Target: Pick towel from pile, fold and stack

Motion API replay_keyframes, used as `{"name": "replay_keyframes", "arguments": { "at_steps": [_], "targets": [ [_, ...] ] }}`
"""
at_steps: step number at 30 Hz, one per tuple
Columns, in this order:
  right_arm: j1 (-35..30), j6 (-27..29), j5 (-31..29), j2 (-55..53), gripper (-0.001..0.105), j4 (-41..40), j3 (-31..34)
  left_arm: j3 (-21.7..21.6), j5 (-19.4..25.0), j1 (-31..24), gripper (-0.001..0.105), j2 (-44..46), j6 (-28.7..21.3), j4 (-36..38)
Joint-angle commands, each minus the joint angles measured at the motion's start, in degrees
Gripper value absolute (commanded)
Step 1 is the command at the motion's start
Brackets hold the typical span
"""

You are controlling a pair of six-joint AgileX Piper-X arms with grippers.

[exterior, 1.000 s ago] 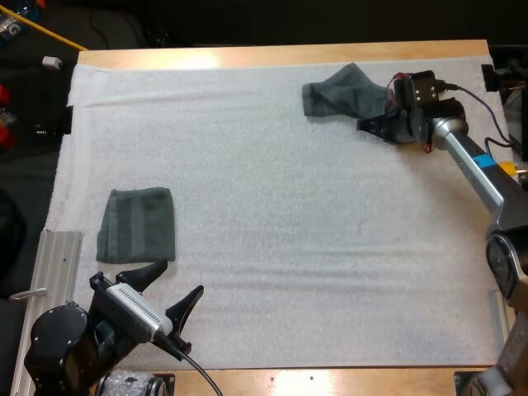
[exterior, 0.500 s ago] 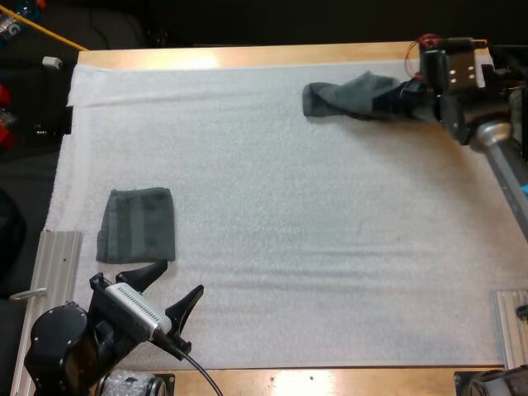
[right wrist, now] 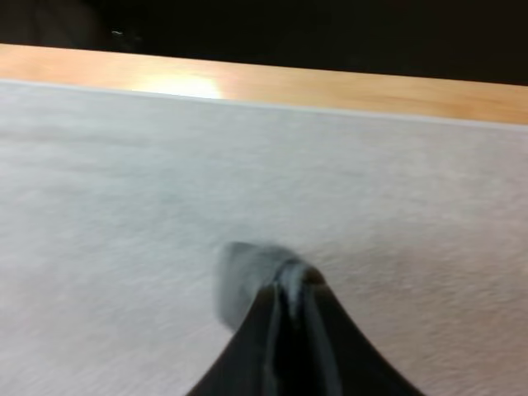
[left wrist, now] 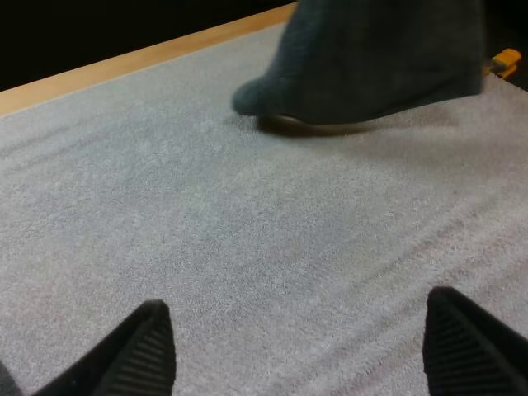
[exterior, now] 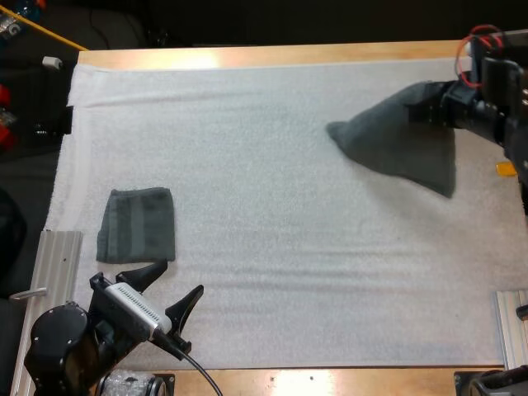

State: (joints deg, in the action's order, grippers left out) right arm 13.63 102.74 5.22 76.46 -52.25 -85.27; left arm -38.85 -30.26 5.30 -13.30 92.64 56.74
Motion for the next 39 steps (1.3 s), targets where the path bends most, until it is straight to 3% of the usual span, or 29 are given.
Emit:
{"name": "replay_keyframes", "arguments": {
  "at_steps": [1, 7, 18, 24, 31, 39],
  "targets": [
    [0.52, 0.08, 2.38, -1.49, 0.0, -0.53, -0.53, -0.38, -0.43, 0.21, 0.062, -0.13, 0.47, -0.56],
    [5.86, -2.55, 4.07, -5.23, 0.0, -3.33, -0.53, -0.38, -0.43, 0.21, 0.062, -0.13, 0.47, -0.56],
    [25.95, -8.76, 4.07, -5.51, 0.0, -1.34, -0.53, -0.38, -0.43, 0.21, 0.062, -0.13, 0.47, -0.56],
    [32.81, -10.03, 1.34, -5.24, 0.0, -1.93, -0.53, -0.38, -0.43, 0.21, 0.062, -0.13, 0.47, -0.56],
    [31.44, -6.75, -7.9, -2.97, 0.0, -3.84, 3.49, -0.38, -0.43, 0.21, 0.062, -0.13, 0.47, -0.56],
    [25.08, -3.83, -18.28, 2.43, 0.0, -2.01, 12.09, -0.38, -0.43, 0.21, 0.062, -0.13, 0.47, -0.56]
  ]
}}
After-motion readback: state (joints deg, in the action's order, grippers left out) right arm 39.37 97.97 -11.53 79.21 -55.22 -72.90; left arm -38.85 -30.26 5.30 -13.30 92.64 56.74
